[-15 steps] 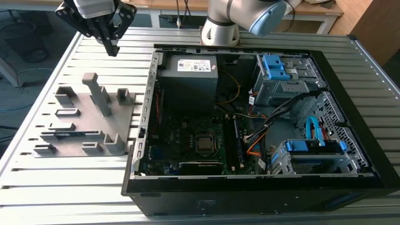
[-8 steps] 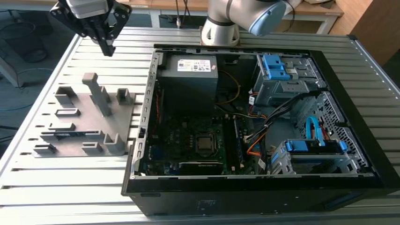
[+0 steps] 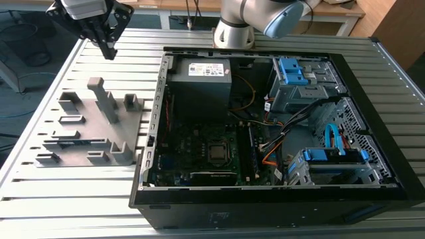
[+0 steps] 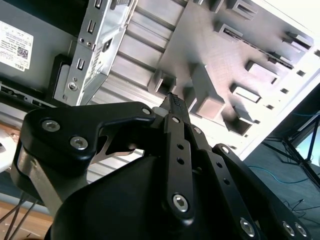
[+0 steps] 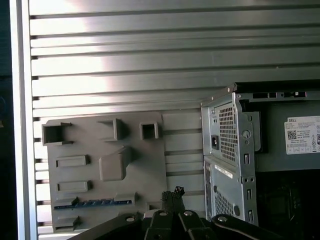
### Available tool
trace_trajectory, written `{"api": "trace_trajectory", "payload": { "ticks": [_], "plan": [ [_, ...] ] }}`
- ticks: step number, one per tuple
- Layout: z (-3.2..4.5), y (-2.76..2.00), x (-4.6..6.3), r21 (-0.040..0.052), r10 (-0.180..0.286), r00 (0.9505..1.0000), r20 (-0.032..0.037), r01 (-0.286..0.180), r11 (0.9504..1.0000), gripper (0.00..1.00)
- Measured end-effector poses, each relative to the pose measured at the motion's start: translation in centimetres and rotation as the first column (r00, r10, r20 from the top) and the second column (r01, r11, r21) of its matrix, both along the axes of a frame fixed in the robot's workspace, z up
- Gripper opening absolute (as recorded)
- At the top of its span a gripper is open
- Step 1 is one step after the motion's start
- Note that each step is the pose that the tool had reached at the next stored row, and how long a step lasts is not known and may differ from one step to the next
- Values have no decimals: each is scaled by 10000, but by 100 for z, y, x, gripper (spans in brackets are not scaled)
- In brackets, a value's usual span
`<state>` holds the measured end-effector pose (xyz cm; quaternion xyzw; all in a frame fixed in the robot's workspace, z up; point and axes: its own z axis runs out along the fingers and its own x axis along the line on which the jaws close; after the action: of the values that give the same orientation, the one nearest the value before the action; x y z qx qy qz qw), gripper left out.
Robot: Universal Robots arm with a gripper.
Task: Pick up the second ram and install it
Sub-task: 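Reach for the second ram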
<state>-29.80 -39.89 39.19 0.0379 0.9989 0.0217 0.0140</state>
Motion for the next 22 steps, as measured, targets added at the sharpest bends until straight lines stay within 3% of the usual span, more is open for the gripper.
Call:
{"api": "trace_trajectory", "payload": {
  "ticks": [22],
  "plan": [
    [-2, 0, -219, 0, 0, 10000, 0, 0, 10000, 10]
  ]
}}
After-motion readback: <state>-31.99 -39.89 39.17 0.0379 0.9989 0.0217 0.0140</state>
